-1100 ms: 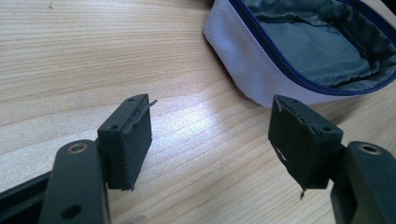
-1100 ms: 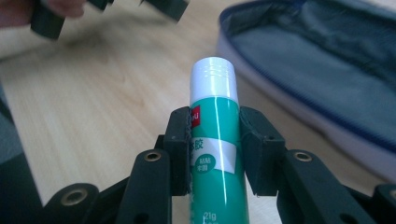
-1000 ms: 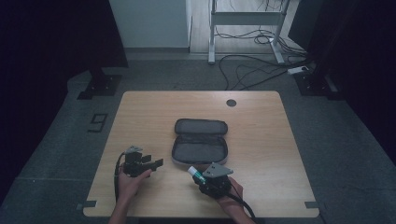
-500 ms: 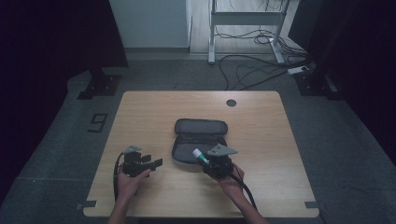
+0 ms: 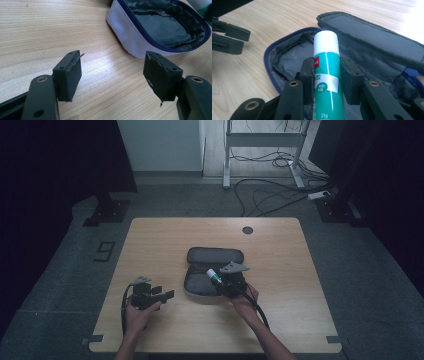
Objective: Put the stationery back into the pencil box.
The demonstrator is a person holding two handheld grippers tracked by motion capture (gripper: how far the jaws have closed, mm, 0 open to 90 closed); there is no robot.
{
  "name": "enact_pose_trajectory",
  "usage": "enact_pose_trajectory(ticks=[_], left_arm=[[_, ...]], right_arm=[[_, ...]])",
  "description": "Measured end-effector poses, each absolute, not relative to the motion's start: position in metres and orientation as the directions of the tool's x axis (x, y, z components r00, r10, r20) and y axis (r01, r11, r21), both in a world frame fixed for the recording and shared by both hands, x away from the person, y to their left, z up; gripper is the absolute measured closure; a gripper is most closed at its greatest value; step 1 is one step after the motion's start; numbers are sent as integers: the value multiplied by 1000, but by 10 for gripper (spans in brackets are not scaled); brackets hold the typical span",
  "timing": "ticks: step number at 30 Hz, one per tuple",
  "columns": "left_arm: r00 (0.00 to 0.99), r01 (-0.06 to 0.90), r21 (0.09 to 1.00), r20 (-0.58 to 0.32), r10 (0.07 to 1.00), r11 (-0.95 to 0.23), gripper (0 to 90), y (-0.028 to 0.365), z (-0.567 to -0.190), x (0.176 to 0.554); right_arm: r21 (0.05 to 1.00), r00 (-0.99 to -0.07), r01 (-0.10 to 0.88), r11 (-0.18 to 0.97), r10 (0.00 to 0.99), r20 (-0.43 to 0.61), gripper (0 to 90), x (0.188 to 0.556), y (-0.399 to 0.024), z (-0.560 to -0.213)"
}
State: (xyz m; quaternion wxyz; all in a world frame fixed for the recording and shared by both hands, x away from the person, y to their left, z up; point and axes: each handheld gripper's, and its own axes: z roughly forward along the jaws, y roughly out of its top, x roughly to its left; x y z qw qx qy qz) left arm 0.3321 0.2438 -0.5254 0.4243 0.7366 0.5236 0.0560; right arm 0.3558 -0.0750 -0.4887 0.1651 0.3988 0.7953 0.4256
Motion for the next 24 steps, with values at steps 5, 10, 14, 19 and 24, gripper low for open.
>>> enact_pose_trajectory(ticks=[5,10,14,19,24], left_arm=[[451,725,681,-361,816,-100,310,243,-526,332],[446,729,678,-365,818,-95,310,245,-527,333],[446,728,679,-369,816,-91,310,245,-527,333],[449,728,678,-366,815,-97,310,244,-528,333],[452,732,675,-374,810,-97,309,243,-528,333]], right_arm=[[799,-630,500,334,773,71,650,368,-68,-491],[787,-625,513,342,778,70,650,373,-64,-496],[774,-622,525,353,780,67,650,376,-62,-501],[755,-629,529,388,776,42,650,378,-58,-508],[744,-631,531,405,775,29,649,378,-56,-513]])
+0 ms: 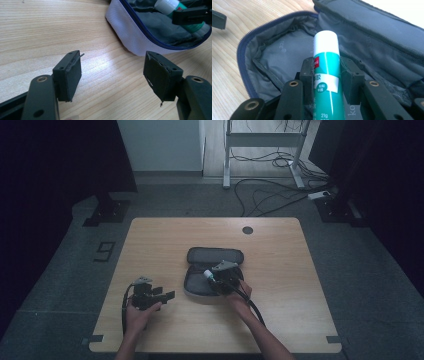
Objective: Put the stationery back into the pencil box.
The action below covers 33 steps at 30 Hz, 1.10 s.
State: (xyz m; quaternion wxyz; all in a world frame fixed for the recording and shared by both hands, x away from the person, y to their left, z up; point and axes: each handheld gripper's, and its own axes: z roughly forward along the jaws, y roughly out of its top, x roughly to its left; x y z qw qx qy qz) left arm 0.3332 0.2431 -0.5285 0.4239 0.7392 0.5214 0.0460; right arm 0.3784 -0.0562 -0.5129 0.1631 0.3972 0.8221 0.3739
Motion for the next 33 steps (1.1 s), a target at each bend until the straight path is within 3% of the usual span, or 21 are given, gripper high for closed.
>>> enact_pose_trajectory(ticks=[16,25,33], left_arm=[[457,739,668,-393,798,-94,309,243,-530,334],[457,738,669,-396,797,-91,309,243,-529,334],[456,739,668,-394,798,-92,309,244,-530,333]], right_arm=[[691,-643,559,458,766,11,640,380,-56,-525],[745,-625,543,387,779,51,489,374,-64,-515],[800,-602,521,299,793,95,435,359,-83,-505]])
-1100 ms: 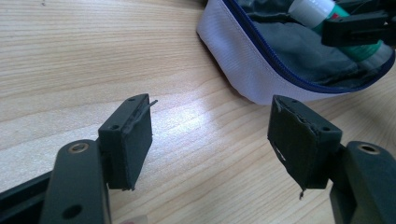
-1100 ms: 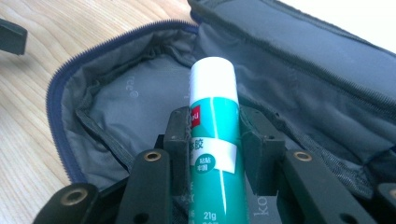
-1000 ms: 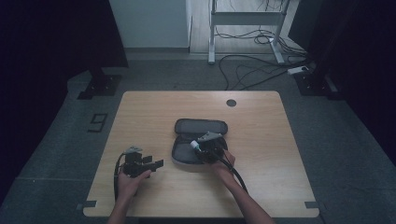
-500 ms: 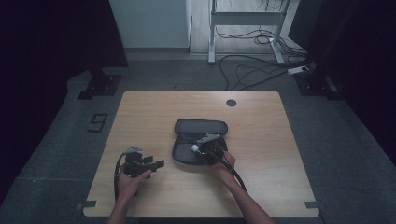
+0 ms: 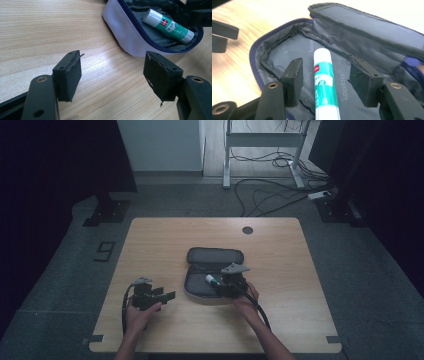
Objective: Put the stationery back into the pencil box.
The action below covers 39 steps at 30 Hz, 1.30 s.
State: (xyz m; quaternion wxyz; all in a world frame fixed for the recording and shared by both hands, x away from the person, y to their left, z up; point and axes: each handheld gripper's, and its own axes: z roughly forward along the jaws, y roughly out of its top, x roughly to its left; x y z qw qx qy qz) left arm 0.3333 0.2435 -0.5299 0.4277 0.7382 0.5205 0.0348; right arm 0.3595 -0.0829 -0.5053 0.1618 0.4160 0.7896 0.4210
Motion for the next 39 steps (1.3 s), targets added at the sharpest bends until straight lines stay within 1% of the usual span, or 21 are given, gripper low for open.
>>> enact_pose_trajectory(ticks=[10,18,26,27,29,30,34,37,39], left_arm=[[452,742,663,-387,804,-98,309,242,-532,332],[446,745,660,-385,808,-97,308,243,-533,332],[446,745,659,-381,810,-100,309,242,-534,332],[445,746,659,-381,810,-100,309,242,-534,332],[445,747,657,-382,810,-101,309,243,-534,332],[445,747,657,-381,810,-101,309,242,-535,332],[447,746,658,-381,810,-102,309,243,-534,332],[447,746,659,-382,809,-101,309,243,-534,332],[446,746,658,-381,810,-101,309,243,-535,332]], right_arm=[[842,-584,486,233,804,115,423,333,-117,-506],[857,-567,464,226,819,91,423,312,-145,-516],[849,-529,484,211,844,92,420,298,-177,-528],[847,-516,492,202,851,97,421,294,-187,-533],[844,-511,498,201,854,99,420,293,-190,-535],[836,-491,515,192,865,104,420,290,-201,-540],[825,-466,535,183,878,107,418,288,-214,-546],[805,-442,559,197,893,89,406,286,-225,-552],[809,-429,558,183,899,93,409,286,-230,-552]])
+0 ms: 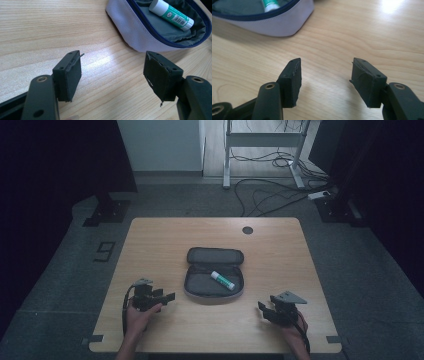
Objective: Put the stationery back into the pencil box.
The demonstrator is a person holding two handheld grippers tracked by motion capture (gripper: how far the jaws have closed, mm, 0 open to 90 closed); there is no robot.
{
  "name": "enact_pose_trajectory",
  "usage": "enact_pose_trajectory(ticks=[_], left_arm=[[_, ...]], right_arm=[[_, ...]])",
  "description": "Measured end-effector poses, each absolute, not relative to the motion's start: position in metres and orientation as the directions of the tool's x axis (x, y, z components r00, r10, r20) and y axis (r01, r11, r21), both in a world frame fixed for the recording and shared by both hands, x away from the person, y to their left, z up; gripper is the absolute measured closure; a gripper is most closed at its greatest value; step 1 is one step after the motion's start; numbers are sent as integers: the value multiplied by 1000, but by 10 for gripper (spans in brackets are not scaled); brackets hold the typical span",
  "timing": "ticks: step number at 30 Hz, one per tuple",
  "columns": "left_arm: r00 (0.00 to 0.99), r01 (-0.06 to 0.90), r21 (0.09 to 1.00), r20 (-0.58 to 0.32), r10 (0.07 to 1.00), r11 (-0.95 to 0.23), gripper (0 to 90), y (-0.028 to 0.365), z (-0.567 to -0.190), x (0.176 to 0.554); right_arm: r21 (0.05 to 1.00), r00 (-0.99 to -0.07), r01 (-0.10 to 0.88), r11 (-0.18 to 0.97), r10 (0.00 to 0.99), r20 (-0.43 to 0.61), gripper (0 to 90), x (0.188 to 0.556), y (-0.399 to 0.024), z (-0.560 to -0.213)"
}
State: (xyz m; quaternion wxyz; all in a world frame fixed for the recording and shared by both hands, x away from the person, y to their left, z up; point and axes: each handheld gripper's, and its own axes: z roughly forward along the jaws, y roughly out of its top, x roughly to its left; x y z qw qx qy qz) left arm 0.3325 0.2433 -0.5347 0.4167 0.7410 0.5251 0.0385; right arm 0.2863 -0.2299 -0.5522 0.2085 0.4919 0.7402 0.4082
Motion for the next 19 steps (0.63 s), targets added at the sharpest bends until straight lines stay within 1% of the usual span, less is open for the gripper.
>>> enact_pose_trajectory(ticks=[14,19], left_arm=[[448,749,653,-370,814,-115,308,242,-537,333],[448,748,653,-369,814,-116,308,242,-536,333]], right_arm=[[784,-414,595,176,903,112,391,292,-234,-553],[779,-409,602,176,906,112,369,293,-235,-554]])
